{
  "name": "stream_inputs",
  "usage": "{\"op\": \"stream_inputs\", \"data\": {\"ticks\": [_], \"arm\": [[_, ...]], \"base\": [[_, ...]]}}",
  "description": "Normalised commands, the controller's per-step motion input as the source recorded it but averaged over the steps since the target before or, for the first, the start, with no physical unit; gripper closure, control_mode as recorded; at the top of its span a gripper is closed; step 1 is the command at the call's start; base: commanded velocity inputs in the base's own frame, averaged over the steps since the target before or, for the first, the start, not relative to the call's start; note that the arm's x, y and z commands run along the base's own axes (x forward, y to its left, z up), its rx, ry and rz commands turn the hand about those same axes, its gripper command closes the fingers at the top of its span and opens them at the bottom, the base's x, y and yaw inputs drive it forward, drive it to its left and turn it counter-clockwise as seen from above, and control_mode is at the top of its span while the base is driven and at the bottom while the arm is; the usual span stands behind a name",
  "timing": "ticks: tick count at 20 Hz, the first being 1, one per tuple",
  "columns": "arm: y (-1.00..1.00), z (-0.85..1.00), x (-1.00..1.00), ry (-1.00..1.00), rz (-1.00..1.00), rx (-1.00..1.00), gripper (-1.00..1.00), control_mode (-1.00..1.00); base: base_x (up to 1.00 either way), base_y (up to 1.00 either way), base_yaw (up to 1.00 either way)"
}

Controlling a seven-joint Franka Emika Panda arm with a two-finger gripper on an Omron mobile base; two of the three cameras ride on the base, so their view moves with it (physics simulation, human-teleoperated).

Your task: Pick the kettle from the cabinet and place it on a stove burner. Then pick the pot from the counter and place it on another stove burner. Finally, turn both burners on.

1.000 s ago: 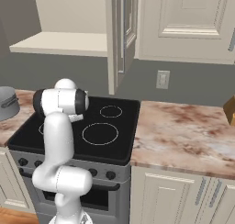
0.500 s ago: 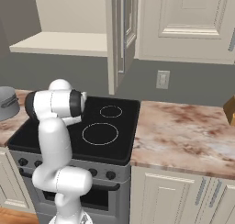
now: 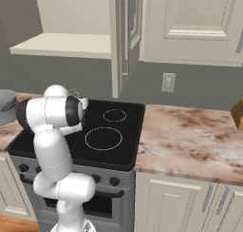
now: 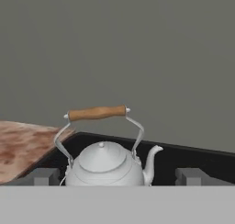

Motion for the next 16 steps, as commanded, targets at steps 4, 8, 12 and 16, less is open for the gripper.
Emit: {"op": "stream_inputs", "data": {"ticks": [4,8,12,16], "arm": [[0.00,-0.25,-0.25,0.00,0.00,0.00,-1.00,-1.00],[0.00,-0.30,-0.20,0.00,0.00,0.00,-1.00,-1.00],[0.00,-0.34,-0.15,0.00,0.00,0.00,-1.00,-1.00],[0.00,-0.38,-0.05,0.00,0.00,0.00,-1.00,-1.00]], "base": [[0.00,0.00,0.00],[0.00,0.00,0.00],[0.00,0.00,0.00],[0.00,0.00,0.00]]}}
